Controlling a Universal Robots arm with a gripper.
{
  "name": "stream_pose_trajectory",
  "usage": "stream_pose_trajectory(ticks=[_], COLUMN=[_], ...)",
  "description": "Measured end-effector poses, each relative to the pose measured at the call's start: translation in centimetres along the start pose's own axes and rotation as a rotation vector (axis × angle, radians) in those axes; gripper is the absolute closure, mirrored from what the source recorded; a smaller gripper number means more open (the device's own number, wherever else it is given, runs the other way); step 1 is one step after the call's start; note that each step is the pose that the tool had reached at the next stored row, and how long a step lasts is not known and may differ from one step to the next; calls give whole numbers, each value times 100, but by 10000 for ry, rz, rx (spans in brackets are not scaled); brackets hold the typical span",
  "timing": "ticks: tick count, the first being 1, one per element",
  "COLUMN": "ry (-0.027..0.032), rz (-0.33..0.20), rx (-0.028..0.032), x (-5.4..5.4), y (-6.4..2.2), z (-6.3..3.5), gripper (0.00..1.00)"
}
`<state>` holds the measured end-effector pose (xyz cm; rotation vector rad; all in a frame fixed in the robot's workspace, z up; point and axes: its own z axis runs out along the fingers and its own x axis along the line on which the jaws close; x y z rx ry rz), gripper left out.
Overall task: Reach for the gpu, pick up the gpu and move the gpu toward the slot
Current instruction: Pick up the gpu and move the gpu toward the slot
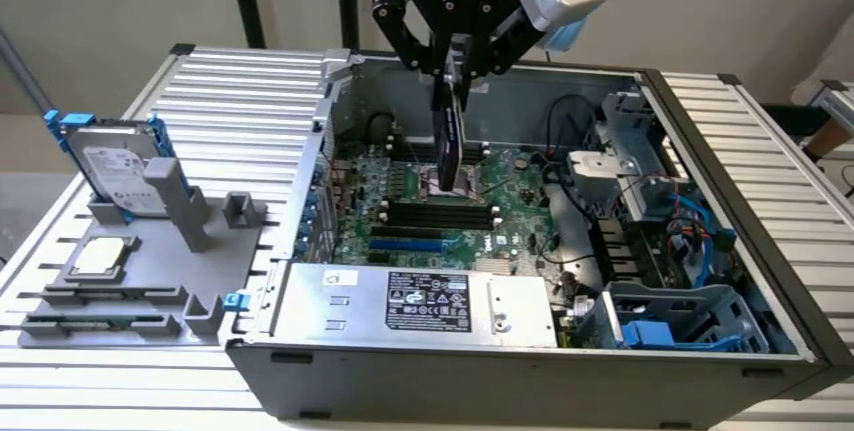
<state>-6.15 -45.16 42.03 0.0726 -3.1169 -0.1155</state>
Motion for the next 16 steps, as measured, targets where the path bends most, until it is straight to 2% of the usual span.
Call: stream_pose_trajectory(ticks=[3, 7, 9, 16], ry=[-3, -11, -6, -6], rz=[23, 142, 162, 163], rx=[0, 3, 21, 21], x=[-48, -111, -135, -135], y=[44, 55, 57, 57], z=[58, 123, 132, 132], gripper=[73, 73, 73, 73])
